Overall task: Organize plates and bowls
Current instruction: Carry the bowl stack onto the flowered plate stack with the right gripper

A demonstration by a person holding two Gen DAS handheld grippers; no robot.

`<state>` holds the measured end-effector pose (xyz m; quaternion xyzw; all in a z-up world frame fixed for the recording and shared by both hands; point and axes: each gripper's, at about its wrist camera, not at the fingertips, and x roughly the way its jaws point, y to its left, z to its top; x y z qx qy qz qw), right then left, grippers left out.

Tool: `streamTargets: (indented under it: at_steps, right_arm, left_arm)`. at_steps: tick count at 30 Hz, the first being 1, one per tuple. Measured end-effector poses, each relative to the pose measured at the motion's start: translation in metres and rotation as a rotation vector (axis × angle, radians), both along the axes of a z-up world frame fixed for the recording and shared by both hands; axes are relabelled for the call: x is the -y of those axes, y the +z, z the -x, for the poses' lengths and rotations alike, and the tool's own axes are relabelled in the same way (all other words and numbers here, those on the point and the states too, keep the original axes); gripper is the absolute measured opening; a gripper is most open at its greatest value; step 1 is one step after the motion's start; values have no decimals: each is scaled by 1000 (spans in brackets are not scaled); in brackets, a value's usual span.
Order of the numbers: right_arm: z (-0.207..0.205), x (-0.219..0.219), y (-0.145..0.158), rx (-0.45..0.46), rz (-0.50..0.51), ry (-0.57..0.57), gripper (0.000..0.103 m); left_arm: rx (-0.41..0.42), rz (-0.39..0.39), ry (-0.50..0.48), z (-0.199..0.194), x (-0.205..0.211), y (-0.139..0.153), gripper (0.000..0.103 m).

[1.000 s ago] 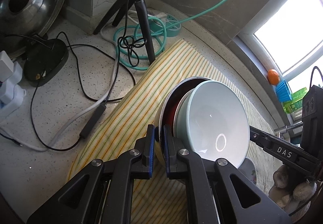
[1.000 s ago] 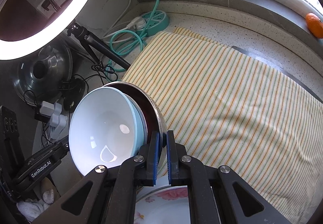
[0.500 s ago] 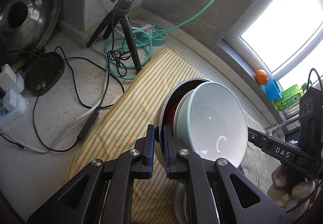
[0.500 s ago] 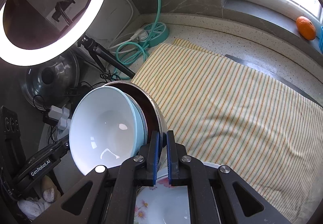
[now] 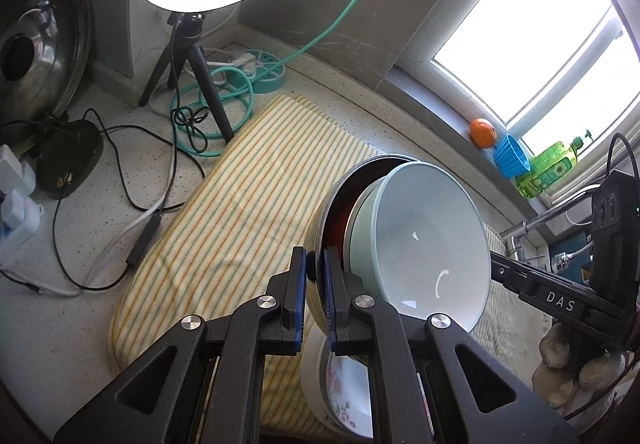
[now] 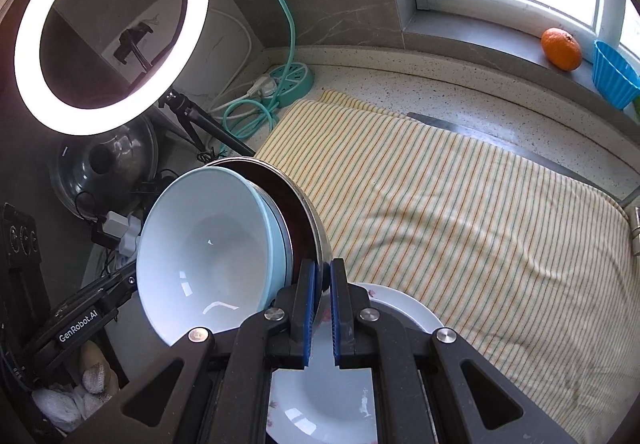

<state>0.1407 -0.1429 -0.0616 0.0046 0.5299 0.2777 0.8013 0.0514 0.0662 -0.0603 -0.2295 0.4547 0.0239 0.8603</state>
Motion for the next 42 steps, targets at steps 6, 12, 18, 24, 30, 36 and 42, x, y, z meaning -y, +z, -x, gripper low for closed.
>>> streamTargets:
  at_steps: [6,12,18,24,30,36,42]
  right_arm:
    - [12,25,5,12,-6,-26,7]
    - [23,48,-2,-4,-6,-55,7]
    - [34,67,-11,-23,-6,-81,7]
    - [45,81,-19,-43,-8,-94,8]
    - [53,90,-29,-63,-9,-98,8]
    - [59,94,-39,-84,-10,-100,8]
    - [61,98,-45,-101,-8,-102,8]
  left_arm:
    - [-17,7,-35,5,20,-3,7]
    - [-35,9,-71,10,39,-7,7]
    - [-59,4,-104,13,55,-13,7]
    - [-83,1,-120,16,63,-19,7]
    - [-99,-10,-132,19,69,-23,7]
    - [-108,-14,-130,21,73,-26,7]
    - [-115,-22,-132,20,75,-29,7]
